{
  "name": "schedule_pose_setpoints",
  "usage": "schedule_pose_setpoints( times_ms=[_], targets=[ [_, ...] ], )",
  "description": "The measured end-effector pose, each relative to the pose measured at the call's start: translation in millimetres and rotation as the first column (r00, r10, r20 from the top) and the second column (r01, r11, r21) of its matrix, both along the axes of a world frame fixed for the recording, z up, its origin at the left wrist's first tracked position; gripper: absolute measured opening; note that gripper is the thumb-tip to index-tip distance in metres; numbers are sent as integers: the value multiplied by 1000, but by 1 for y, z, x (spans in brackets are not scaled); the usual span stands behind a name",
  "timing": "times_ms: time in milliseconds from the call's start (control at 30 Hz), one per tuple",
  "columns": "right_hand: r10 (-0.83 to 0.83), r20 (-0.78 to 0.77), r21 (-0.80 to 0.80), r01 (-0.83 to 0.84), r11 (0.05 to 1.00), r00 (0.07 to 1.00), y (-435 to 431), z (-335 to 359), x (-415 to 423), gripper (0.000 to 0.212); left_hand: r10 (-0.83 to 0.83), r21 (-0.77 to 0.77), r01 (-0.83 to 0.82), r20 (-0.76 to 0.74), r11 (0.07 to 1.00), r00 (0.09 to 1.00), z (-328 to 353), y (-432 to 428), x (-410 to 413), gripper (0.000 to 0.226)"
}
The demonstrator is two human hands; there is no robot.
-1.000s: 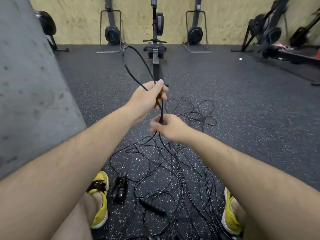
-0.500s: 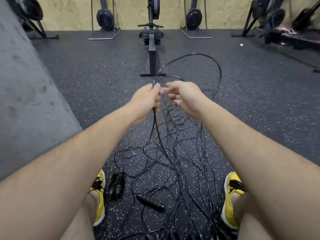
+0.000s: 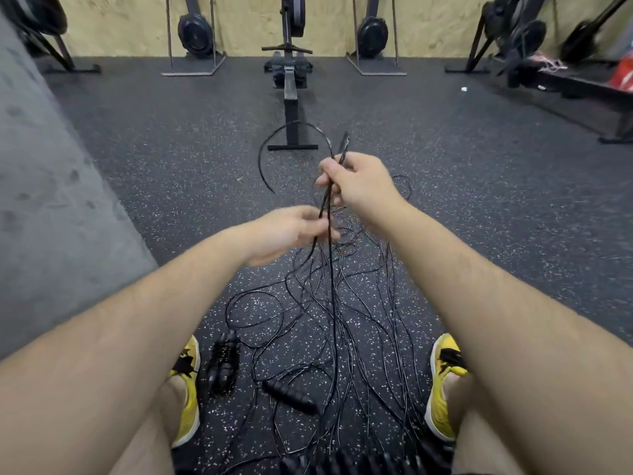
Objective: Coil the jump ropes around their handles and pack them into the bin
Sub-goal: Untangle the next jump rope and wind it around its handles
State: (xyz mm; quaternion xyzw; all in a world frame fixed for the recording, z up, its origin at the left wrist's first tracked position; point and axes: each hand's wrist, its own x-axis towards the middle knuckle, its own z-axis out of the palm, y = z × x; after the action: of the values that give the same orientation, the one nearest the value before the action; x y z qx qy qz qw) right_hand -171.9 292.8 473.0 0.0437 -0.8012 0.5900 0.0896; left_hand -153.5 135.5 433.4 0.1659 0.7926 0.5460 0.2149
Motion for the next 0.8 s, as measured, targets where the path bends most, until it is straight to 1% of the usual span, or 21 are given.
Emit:
schedule_pose_setpoints(
  times_ms=[33, 67, 100, 133, 200, 233, 267, 300, 367, 400, 467, 500, 533, 567, 600, 633, 667, 700, 733, 800],
  targets=[
    [1, 12, -61, 0, 998, 1000, 2, 1, -1, 18, -10, -130, 2, -61, 992, 998, -6, -1, 0, 22],
    [13, 23, -118, -10, 993, 1000, 3, 2, -1, 17, 7, -196, -27, -102, 980, 995, -9, -1, -2, 19],
    [36, 31, -156, -30, 987, 999, 5, 2, 0, 14, 47, -195, -72, -127, 978, 991, -7, 2, -2, 19],
    [64, 39, -173, -56, 983, 997, 7, 1, 1, 13, 87, -139, -106, -135, 985, 987, -4, 4, -4, 20],
    [110, 56, -181, -98, 979, 992, 10, -4, 4, 11, 103, 95, -98, -45, 991, 994, 8, 12, -3, 23],
    [116, 64, -191, -102, 976, 991, 12, -6, 5, 11, 65, 203, -69, 27, 977, 998, 14, 17, -1, 25],
    [101, 71, -207, -84, 975, 992, 14, -7, 6, 10, 6, 273, -31, 93, 962, 996, 18, 21, 1, 26],
    [60, 74, -219, -43, 975, 995, 16, -8, 5, 9, -57, 288, 16, 135, 958, 989, 20, 24, 4, 27],
    [-35, 65, -242, 50, 969, 997, 24, -8, 1, 8, -134, 200, 102, 155, 974, 979, 14, 27, 10, 25],
    [-62, 62, -271, 76, 959, 996, 27, -7, -1, 8, -130, 133, 112, 134, 985, 982, 11, 28, 11, 22],
    [-55, 96, -329, 84, 940, 994, 32, -4, -2, 12, -24, 33, 23, 39, 999, 999, 12, 29, 11, 19],
    [-31, 132, -324, 73, 943, 991, 35, -3, 1, 18, 54, 26, -53, -23, 998, 998, 15, 30, 9, 20],
    [8, 169, -278, 40, 960, 986, 37, -3, 6, 28, 131, 65, -127, -69, 990, 989, 19, 30, 6, 21],
    [70, 203, -188, -31, 982, 977, 40, -5, 11, 39, 195, 134, -182, -88, 974, 977, 25, 31, 3, 22],
    [163, 242, -79, -148, 986, 957, 40, -7, 18, 46, 235, 221, -212, -85, 952, 968, 30, 31, 0, 24],
    [268, 289, 24, -286, 958, 919, 39, -10, 26, 48, 250, 302, -218, -70, 928, 966, 35, 31, -2, 25],
    [363, 338, 92, -414, 905, 868, 36, -14, 33, 47, 243, 371, -207, -52, 905, 969, 39, 30, -3, 26],
    [419, 370, 137, -494, 858, 829, 32, -20, 37, 43, 225, 425, -188, -38, 885, 973, 42, 31, -4, 26],
    [428, 373, 176, -516, 838, 823, 26, -25, 40, 34, 209, 464, -171, -30, 869, 978, 43, 31, -5, 25],
    [347, 308, 274, -432, 860, 886, 14, -33, 37, 13, 204, 488, -153, -53, 860, 978, 44, 31, -5, 24]
  ],
)
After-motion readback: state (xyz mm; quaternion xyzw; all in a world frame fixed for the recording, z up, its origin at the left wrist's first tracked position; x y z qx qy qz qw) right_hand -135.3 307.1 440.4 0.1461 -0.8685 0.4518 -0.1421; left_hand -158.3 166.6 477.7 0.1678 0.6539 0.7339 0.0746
